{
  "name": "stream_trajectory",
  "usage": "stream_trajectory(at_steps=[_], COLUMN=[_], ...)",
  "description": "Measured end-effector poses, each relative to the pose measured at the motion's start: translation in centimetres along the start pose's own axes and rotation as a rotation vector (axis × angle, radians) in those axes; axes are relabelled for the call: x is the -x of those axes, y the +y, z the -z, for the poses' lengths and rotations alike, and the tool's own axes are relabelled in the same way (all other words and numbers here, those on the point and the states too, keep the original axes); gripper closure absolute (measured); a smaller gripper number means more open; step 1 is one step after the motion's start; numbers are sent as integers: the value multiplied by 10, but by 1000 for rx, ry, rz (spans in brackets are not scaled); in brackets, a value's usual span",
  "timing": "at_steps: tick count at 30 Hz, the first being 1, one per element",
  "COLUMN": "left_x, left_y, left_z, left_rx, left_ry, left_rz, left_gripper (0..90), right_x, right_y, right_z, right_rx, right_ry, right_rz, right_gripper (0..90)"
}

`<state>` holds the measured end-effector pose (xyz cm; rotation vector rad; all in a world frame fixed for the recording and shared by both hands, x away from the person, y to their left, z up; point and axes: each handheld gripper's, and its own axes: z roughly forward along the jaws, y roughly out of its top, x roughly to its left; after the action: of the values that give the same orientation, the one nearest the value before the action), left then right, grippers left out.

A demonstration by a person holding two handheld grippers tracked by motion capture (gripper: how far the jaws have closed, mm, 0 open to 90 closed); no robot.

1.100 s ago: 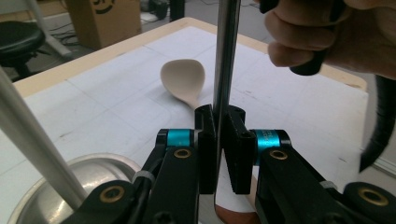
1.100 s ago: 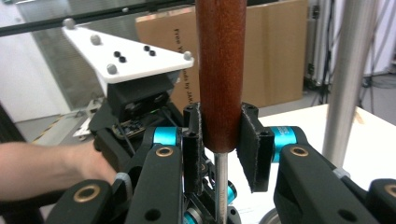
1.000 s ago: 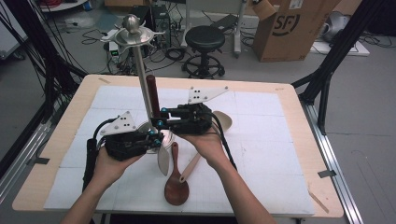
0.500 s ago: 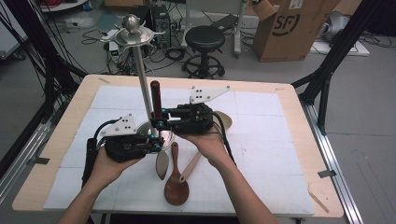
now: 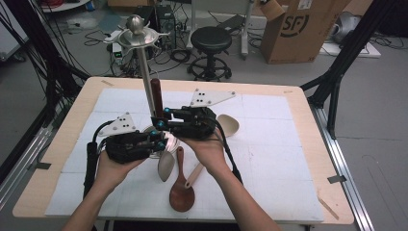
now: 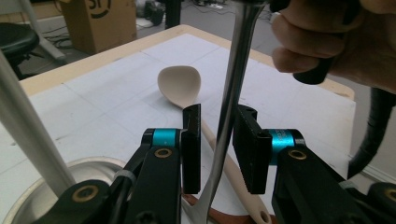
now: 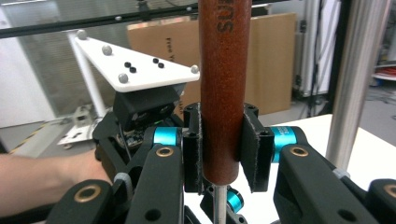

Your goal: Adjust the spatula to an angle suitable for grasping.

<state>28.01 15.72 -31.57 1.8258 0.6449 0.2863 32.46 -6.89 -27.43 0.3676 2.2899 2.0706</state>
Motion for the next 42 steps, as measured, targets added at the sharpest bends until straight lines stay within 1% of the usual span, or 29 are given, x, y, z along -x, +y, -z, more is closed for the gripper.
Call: stream_trajectory(at_steps=[1, 2, 4, 5, 6, 7, 9, 11, 14, 15, 18, 21, 23, 26, 28, 29, 30, 32, 34, 39, 41, 42], left_x=[0, 0, 1, 1, 2, 2, 2, 3, 6, 6, 5, 4, 5, 4, 4, 4, 4, 3, 3, 4, 3, 3], left_y=[0, 0, 1, 0, 0, 0, 1, 2, 4, 4, 5, 5, 5, 4, 4, 4, 5, 5, 5, 4, 2, 1], left_z=[0, 0, 0, 0, 0, 0, 1, 2, 4, 5, 9, 11, 11, 11, 11, 12, 12, 13, 13, 12, 11, 10], left_rx=[3, 8, 8, 6, 2, 2, -2, -10, -29, -34, -40, -45, -51, -47, -42, -30, -13, 1, 1, 6, 5, 1], left_ry=[8, 21, 23, 25, 21, 21, 4, -13, -54, -69, -113, -147, -155, -156, -144, -136, -132, -112, -92, -34, -15, 4], left_rz=[4, 13, 15, 13, 4, 4, -2, -17, -50, -58, -87, -94, -98, -93, -94, -90, -77, -70, -70, -69, -61, -57], left_gripper=[734, 756, 765, 796, 819, 822, 828, 832, 839, 839, 839, 839, 839, 838, 834, 827, 807, 785, 784, 780, 780, 780], right_x=[-1, -3, -3, -3, -2, -2, -1, 1, 4, 5, 7, 10, 11, 9, 7, 6, 5, 3, 1, -2, -3, -4], right_y=[1, 1, 1, 1, 1, 1, 1, 1, 0, 0, 1, 0, 0, 0, 1, 1, 1, 0, -1, -1, -2, -2], right_z=[0, -1, -2, -2, -2, -2, -1, -1, 0, 0, 1, 2, 1, 0, 0, 0, -1, -2, -4, -5, -4, -3], right_rx=[-2, -1, -1, -2, -5, -5, -8, -4, -8, -4, -4, 3, 5, -5, -1, 1, 2, -12, -14, 10, 21, 26], right_ry=[-12, -34, -36, -42, -42, -42, -26, 8, 87, 122, 192, 256, 280, 270, 255, 241, 227, 197, 167, 85, 45, 27], right_rz=[-2, -5, -5, -2, 1, 1, -5, -8, -1, -3, 0, -13, -16, 1, 5, 7, 9, 15, 15, 5, 3, 1], right_gripper=[726, 726, 726, 726, 726, 726, 726, 724, 720, 718, 715, 712, 713, 720, 722, 723, 724, 725, 726, 727, 727, 727])
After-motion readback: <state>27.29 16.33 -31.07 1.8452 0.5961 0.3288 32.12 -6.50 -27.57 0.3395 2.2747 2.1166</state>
